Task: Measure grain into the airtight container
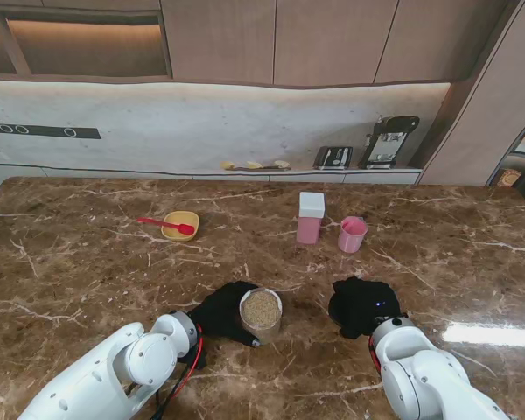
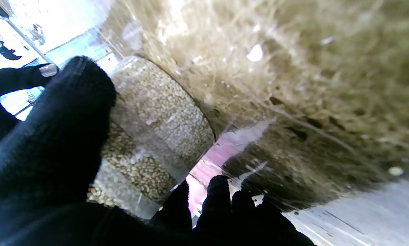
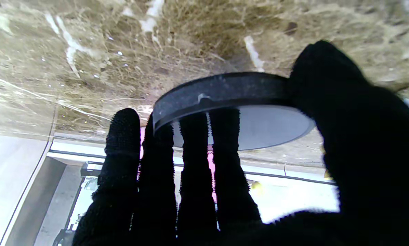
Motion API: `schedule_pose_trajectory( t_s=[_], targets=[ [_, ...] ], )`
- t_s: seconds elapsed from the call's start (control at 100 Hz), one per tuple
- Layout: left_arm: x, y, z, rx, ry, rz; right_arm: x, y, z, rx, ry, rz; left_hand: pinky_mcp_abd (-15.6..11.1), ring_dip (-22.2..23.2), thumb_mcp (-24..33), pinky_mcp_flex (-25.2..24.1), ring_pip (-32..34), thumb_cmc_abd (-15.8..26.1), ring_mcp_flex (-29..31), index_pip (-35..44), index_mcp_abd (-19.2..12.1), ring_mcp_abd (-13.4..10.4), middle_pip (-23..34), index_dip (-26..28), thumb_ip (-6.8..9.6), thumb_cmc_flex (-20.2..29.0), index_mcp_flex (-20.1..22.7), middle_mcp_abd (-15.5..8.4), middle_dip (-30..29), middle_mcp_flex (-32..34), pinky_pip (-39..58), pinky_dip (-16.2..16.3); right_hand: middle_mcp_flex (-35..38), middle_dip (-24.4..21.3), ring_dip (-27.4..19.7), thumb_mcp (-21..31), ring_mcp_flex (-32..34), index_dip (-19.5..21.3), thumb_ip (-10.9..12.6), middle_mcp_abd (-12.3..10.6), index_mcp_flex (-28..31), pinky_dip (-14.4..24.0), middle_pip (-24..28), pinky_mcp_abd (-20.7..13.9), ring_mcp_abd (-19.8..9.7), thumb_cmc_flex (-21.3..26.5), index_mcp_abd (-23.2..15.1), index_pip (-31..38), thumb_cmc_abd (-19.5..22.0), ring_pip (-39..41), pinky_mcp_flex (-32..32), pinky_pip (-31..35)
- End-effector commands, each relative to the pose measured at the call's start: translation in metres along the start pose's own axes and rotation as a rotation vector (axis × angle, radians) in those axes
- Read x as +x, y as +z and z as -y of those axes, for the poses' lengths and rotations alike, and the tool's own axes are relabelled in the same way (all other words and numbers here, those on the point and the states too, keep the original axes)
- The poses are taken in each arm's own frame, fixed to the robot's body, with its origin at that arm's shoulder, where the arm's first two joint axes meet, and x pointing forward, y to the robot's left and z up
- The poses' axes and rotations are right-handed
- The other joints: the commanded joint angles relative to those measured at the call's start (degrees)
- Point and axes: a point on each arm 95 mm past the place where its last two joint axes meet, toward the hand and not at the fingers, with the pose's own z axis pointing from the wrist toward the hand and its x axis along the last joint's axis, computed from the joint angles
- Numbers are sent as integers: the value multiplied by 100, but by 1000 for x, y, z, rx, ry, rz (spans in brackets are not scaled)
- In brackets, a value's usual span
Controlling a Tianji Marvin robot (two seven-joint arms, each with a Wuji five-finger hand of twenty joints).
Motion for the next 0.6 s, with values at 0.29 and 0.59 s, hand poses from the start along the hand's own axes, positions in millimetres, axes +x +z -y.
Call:
schedule_pose_trajectory(
  t_s=[0.29,0.59],
  targets=[
    [-30,-11,-31,-92,4,86,2,11,17,36,-19,8,1367,177,893,511,395,974,243,632,-375,1160,112,156,225,543,370,-89,65,-36,920,498,-532,17,-33,565,-425,163,-19,38,-278,-79,53,4,-458,-62,103,93,51,31,-353,-337],
    [-33,-10,-33,-94,7,92,4,9,16,77,-37,6,1363,180,839,510,394,1029,241,611,-356,1165,104,145,228,534,330,-85,64,-44,924,492,-1021,-284,-597,488,-891,-1,-16,134,-677,-62,-118,79,-358,-307,366,-296,73,-675,-836,-904]
  ],
)
